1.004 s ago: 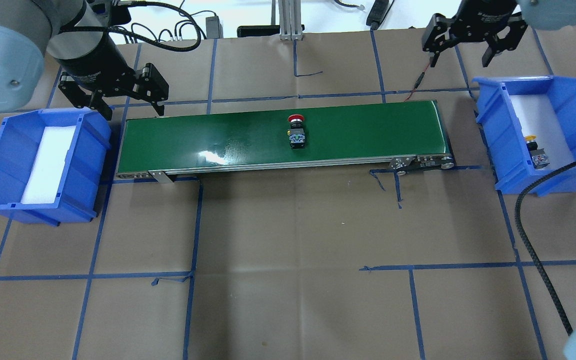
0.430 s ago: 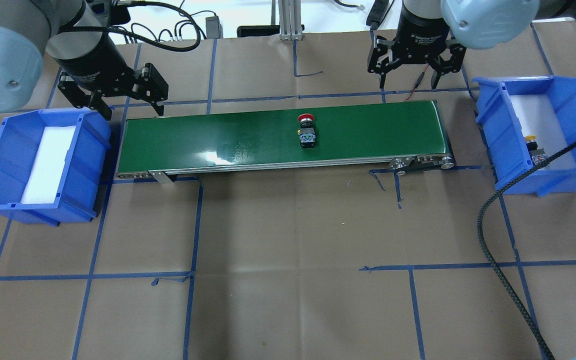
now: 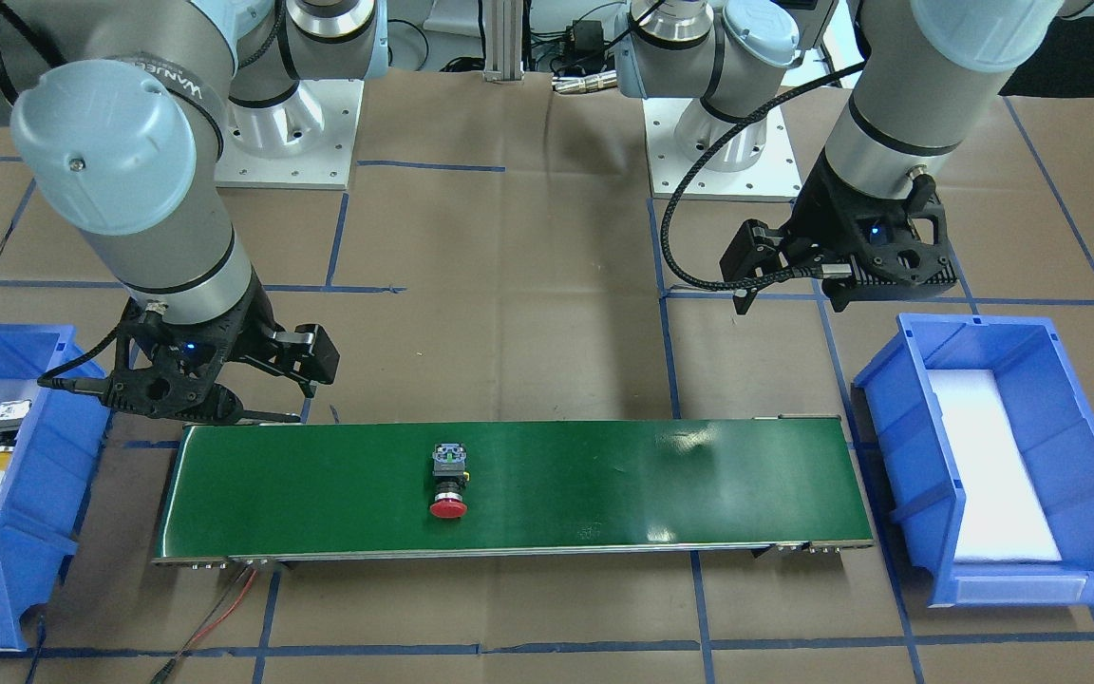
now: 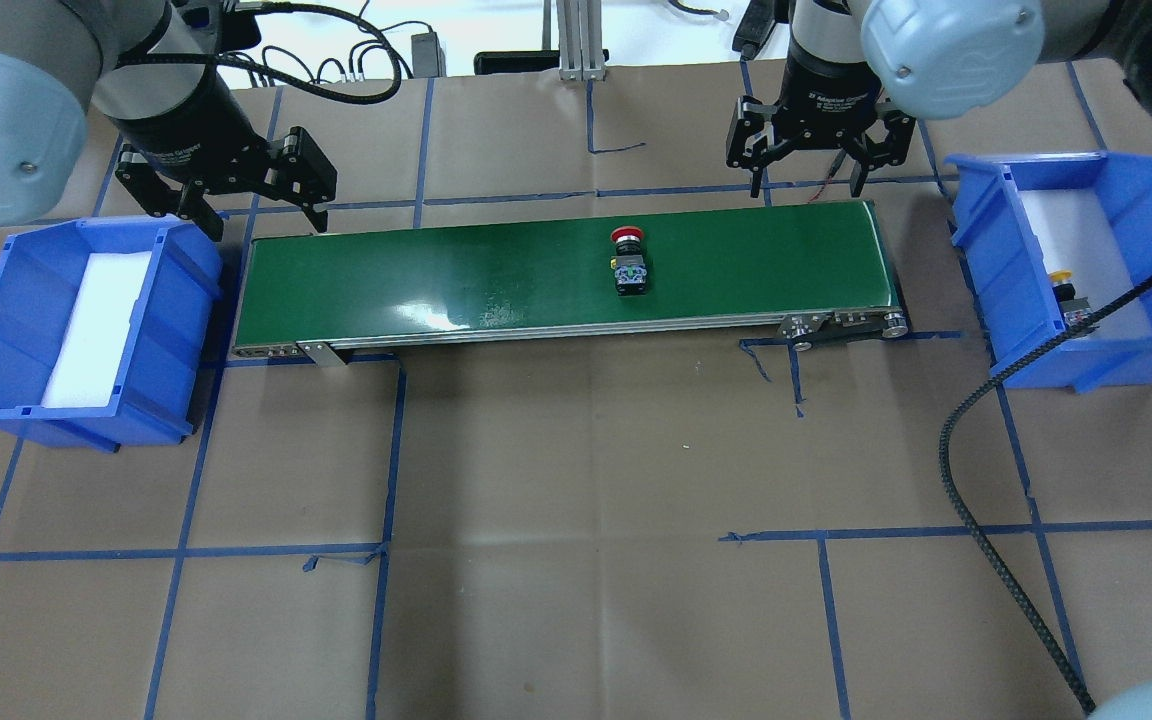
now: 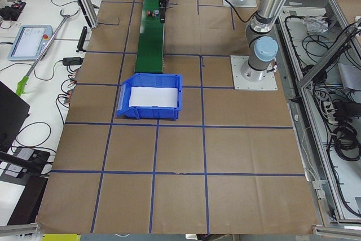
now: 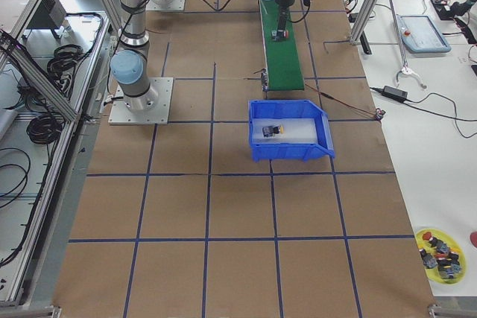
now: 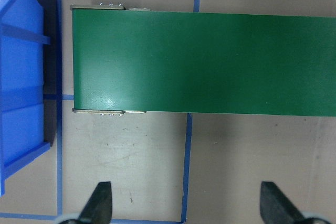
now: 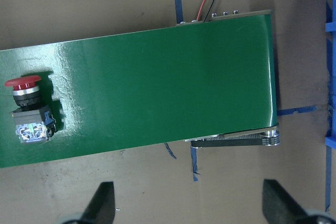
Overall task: Transport two buttons from left to right
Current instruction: 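Move the right gripper back over the conveyor above the red button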
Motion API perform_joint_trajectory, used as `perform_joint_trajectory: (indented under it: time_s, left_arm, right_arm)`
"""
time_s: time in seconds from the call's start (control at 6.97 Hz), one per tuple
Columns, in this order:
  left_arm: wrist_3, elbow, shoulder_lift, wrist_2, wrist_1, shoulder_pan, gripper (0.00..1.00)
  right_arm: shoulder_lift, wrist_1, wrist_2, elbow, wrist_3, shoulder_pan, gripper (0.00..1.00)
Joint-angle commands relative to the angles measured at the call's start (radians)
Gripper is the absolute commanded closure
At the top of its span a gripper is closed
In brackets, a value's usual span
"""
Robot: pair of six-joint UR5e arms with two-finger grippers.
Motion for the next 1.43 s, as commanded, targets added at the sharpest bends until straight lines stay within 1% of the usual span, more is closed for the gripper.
perform_joint_trajectory:
  time_s: [0.0,0.43,0.72,1.0,1.15,1.29]
  left_arm:
    - [0.0,0.0,0.0,0.0,0.0,0.0,0.0]
    - [0.0,0.0,0.0,-0.001,0.0,0.0,0.0]
    - [0.0,0.002,0.0,-0.001,0.0,0.0,0.0]
    - [0.0,0.002,0.0,-0.001,0.0,0.0,0.0]
    - [0.0,0.002,0.0,-0.001,0.0,0.0,0.0]
    - [0.0,0.002,0.0,-0.001,0.0,0.0,0.0]
  right_arm:
    - [0.029,-0.005,0.003,0.011,0.004,-0.003,0.0]
    - [0.061,-0.129,0.011,0.011,-0.005,-0.003,0.01]
    - [0.068,-0.158,0.014,0.023,-0.004,-0.006,0.01]
    - [0.048,-0.251,0.02,0.104,-0.004,-0.005,0.01]
    - [0.048,-0.265,0.04,0.126,-0.004,-0.006,0.01]
    - [0.048,-0.269,0.061,0.128,-0.011,-0.006,0.01]
